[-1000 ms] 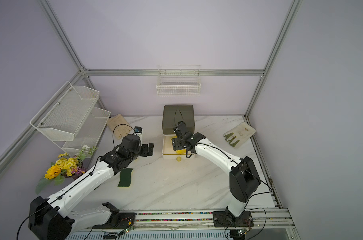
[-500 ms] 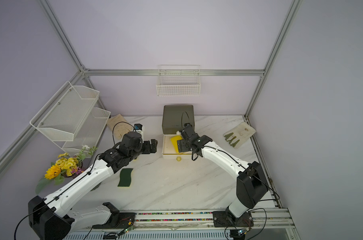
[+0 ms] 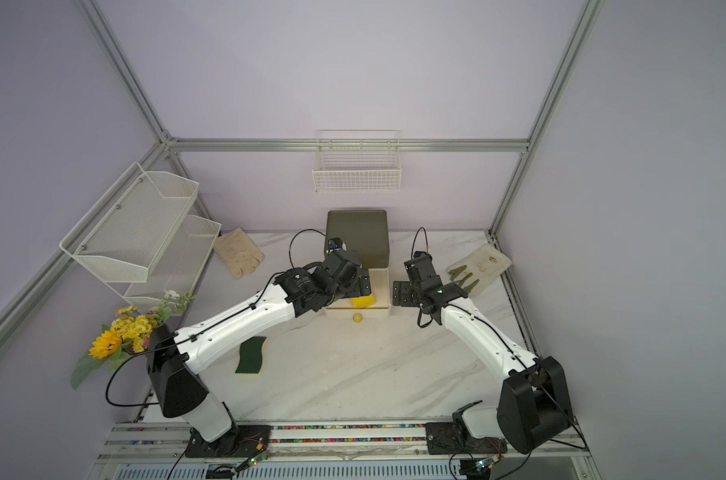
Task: Take the sponge out of the drawer
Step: Pick up the sponge from the drawer.
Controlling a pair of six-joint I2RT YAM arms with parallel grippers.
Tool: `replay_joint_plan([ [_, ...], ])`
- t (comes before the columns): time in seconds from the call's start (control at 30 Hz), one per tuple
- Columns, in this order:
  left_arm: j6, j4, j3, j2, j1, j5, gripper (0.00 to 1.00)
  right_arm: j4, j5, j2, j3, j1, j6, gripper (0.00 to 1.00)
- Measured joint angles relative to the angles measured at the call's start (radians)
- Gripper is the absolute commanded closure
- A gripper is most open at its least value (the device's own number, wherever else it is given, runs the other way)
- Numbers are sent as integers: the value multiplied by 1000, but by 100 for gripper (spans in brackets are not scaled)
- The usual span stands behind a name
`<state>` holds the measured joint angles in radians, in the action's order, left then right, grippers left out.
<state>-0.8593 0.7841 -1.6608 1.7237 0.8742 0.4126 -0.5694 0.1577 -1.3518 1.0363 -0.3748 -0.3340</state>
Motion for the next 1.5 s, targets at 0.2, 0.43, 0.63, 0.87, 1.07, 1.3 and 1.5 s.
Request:
replay_joint_plan([
  [0.2, -116, 139, -159, 119, 10, 21, 0, 10, -22, 33, -43, 21, 0, 7],
  [0.43, -196, 262, -258, 254, 10, 15, 0, 29, -40, 52, -61, 26, 0, 7],
  [0.63, -206, 306, -275, 323, 10, 14, 0, 34, -47, 62, -68, 26, -1, 7],
  [0.87, -204, 313, -325, 360, 6, 14, 0, 37, -65, 85, -89, 27, -10, 8],
  [1.07, -203, 317, -342, 376, -8, 14, 1, 33, -76, 93, -91, 27, -20, 8],
  [1.3, -195, 334, -347, 401, -23, 0, 2, 29, -88, 93, -85, 27, -18, 8],
  [1.5, -184, 335, -382, 433, -30, -15, 2, 32, -98, 90, -58, 27, -15, 8],
])
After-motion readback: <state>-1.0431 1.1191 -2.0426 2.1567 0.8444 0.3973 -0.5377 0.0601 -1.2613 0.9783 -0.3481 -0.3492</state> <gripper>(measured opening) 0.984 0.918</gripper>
